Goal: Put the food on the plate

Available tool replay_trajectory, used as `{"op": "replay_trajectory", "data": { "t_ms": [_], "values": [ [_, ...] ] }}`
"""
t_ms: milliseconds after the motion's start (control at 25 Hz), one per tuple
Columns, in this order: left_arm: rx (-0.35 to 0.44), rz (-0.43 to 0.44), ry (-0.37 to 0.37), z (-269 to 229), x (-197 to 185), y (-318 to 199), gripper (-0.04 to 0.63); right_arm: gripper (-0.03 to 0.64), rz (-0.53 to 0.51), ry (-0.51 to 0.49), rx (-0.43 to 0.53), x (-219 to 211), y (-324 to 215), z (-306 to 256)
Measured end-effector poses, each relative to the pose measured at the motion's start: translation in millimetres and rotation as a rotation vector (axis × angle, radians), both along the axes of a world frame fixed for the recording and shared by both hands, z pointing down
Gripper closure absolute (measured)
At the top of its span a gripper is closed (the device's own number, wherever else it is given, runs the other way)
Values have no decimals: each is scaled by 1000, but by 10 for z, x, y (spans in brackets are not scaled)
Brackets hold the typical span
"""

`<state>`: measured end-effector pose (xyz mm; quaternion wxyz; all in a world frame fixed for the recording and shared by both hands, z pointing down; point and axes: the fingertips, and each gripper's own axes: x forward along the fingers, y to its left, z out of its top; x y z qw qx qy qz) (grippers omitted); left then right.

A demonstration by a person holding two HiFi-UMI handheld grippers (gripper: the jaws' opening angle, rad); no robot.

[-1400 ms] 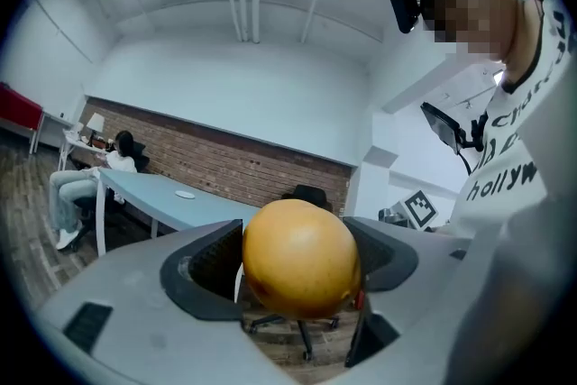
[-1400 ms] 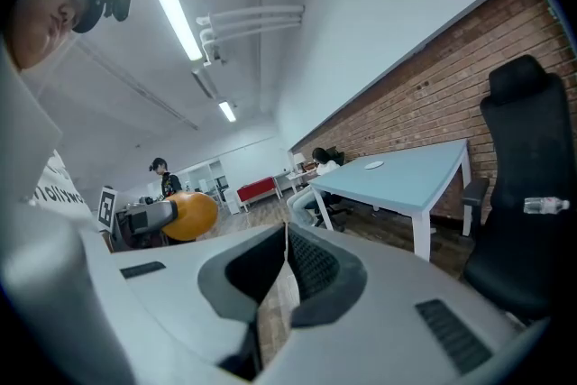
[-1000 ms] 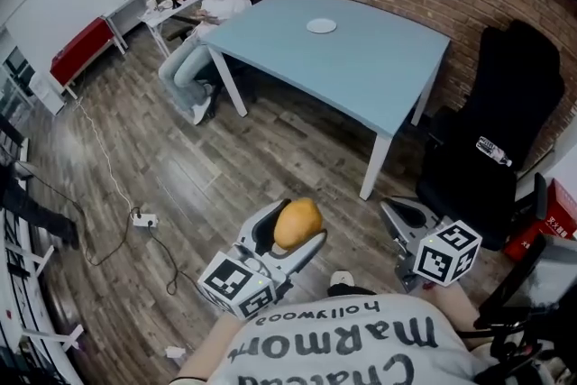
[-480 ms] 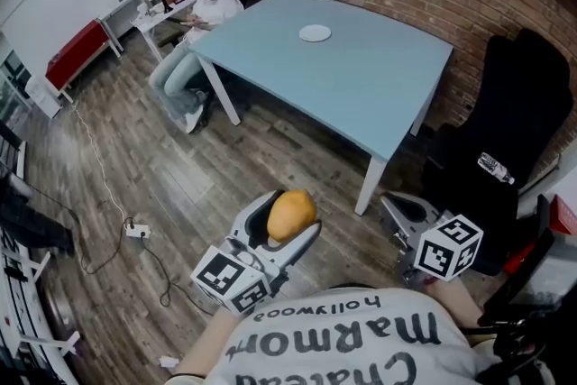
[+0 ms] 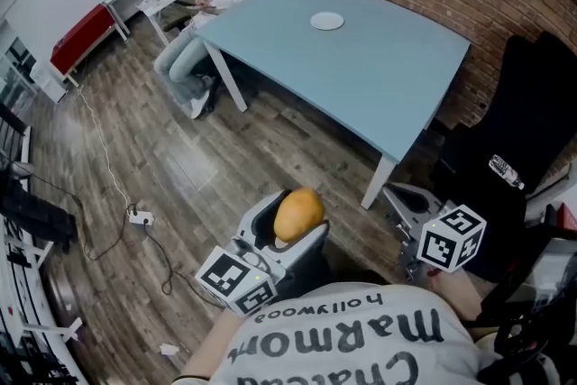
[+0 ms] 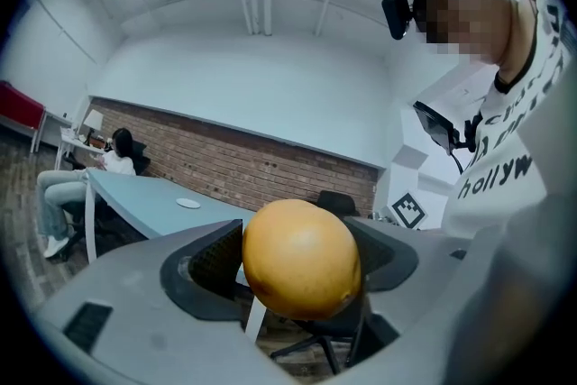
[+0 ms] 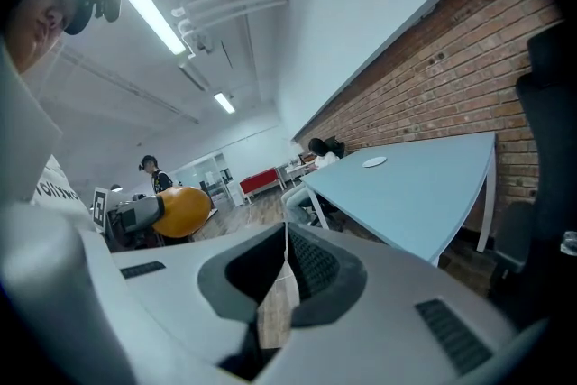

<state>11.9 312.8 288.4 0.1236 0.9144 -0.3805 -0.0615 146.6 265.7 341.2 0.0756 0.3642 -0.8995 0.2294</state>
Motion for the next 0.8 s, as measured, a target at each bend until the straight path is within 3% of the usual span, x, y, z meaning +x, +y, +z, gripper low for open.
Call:
{"op": "replay_trajectory", "data": {
  "t_ms": [120,320,800],
  "values": [
    [-26,-13,30,41,-94,-155,249,606,-18,20,-18,-78,-85,95],
    [-32,12,45,105,-114,-552,249,606,38,8,-44,12,-434,151],
    [-44,115,-5,176,-228,-1760,249,606,158,19,-74,-50,-1389,216]
  ]
}}
